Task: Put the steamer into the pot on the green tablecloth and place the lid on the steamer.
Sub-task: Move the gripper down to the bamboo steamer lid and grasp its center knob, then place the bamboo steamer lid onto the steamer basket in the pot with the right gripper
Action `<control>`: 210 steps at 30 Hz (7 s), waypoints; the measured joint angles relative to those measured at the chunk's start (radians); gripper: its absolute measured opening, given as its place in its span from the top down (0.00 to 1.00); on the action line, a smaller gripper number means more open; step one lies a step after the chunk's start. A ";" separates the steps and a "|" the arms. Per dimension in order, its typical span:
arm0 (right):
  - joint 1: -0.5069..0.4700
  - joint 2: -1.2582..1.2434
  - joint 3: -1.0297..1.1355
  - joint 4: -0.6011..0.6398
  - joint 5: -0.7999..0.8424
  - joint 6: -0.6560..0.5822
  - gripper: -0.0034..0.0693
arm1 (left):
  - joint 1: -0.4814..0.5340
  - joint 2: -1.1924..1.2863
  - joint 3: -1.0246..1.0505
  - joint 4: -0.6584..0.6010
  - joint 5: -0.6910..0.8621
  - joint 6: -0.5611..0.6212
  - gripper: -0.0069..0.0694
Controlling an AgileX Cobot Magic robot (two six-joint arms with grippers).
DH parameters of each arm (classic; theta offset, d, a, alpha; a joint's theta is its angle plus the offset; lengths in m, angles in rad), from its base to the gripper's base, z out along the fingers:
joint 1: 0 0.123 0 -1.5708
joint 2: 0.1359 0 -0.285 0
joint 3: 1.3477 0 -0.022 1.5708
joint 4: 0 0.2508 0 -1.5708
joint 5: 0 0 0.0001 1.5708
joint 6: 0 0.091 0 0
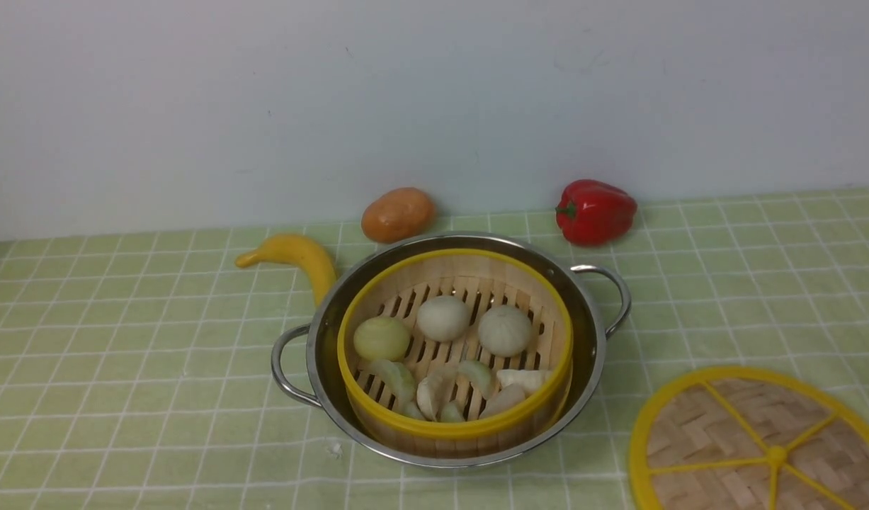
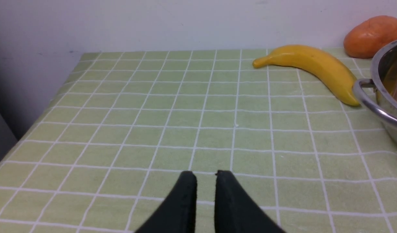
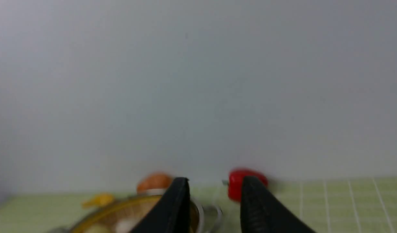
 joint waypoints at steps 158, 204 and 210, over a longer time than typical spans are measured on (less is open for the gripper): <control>0.441 1.980 -1.141 0.125 0.097 -0.725 0.75 | 0.000 -0.002 0.000 0.002 0.000 0.001 0.59; 0.427 1.984 -1.141 0.116 0.059 -0.725 0.56 | 0.000 -0.002 0.000 0.002 0.000 0.001 0.59; 0.427 1.981 -1.140 0.107 0.011 -0.725 0.55 | 0.000 -0.002 0.000 0.002 0.000 0.001 0.59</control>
